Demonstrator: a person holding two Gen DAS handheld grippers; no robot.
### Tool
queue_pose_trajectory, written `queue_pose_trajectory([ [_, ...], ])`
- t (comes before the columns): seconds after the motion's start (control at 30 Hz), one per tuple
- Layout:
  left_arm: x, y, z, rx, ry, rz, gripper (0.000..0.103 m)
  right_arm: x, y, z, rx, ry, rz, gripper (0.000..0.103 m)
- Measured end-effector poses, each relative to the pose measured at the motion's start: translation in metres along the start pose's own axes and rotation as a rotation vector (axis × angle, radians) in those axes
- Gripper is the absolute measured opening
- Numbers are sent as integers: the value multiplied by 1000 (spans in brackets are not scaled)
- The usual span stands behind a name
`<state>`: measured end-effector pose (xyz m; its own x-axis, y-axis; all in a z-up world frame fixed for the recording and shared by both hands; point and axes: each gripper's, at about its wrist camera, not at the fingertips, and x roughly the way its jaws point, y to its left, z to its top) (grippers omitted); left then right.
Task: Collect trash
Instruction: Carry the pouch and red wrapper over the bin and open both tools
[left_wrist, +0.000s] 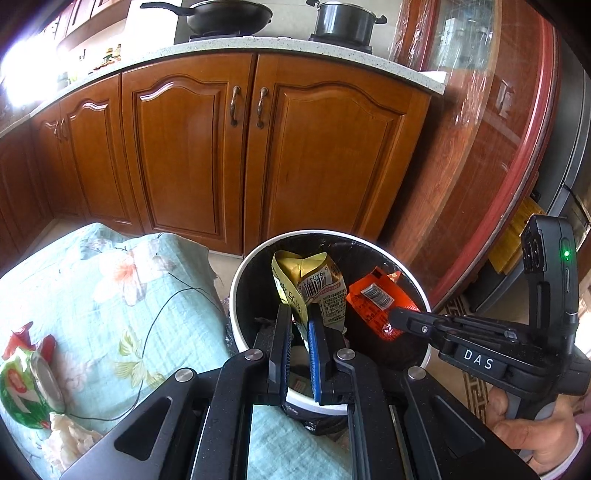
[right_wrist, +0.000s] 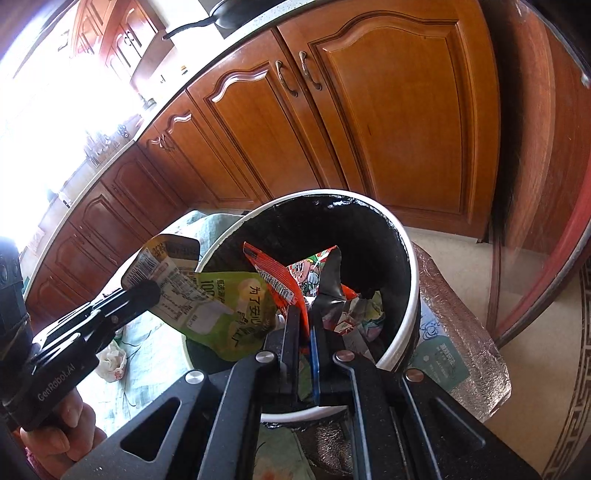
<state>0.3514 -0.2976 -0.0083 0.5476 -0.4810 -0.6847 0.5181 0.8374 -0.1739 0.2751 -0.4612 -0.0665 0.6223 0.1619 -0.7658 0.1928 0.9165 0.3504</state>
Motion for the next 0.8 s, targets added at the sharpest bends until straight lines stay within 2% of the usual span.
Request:
queue_pose_trajectory([
  [0.13, 8, -2, 3, 0, 12, -3, 8, 4, 0, 3, -10, 15, -14, 5],
  [0.2, 12, 0, 4, -13, 25, -10, 8, 5, 1, 5, -19, 19, -22, 9],
  [0.3, 13, 3, 4, -37, 32, -9, 25, 7, 1, 6, -18, 30, -23, 12],
  [0.33, 11, 4, 3, -48, 28, -8, 38, 7, 1, 6, -18, 30, -28, 14],
  [0.37, 9, 6, 2, -59, 18, -9, 48, 6, 1, 5, -15, 28, -31, 20],
  [0.4, 5, 7, 1, -68, 4, -11, 49, 5, 0, 5, -10, 24, -25, 32],
  [0.47, -2, 10, -4, -86, -10, -14, 53, 1, 0, 2, -5, 8, -18, 41],
  [0.53, -10, 15, -9, -112, -20, -15, 58, -3, 2, -1, -4, -7, -13, 46],
  [0.63, -24, 20, -24, -137, -38, -9, 64, -10, 6, -7, -5, -25, -7, 61],
  [0.7, -34, 25, -37, -150, -41, 8, 68, -16, 11, -11, -14, -41, 1, 75],
  [0.8, -51, 37, -60, -195, -36, 20, 71, -26, 21, -21, -40, -64, 9, 80],
])
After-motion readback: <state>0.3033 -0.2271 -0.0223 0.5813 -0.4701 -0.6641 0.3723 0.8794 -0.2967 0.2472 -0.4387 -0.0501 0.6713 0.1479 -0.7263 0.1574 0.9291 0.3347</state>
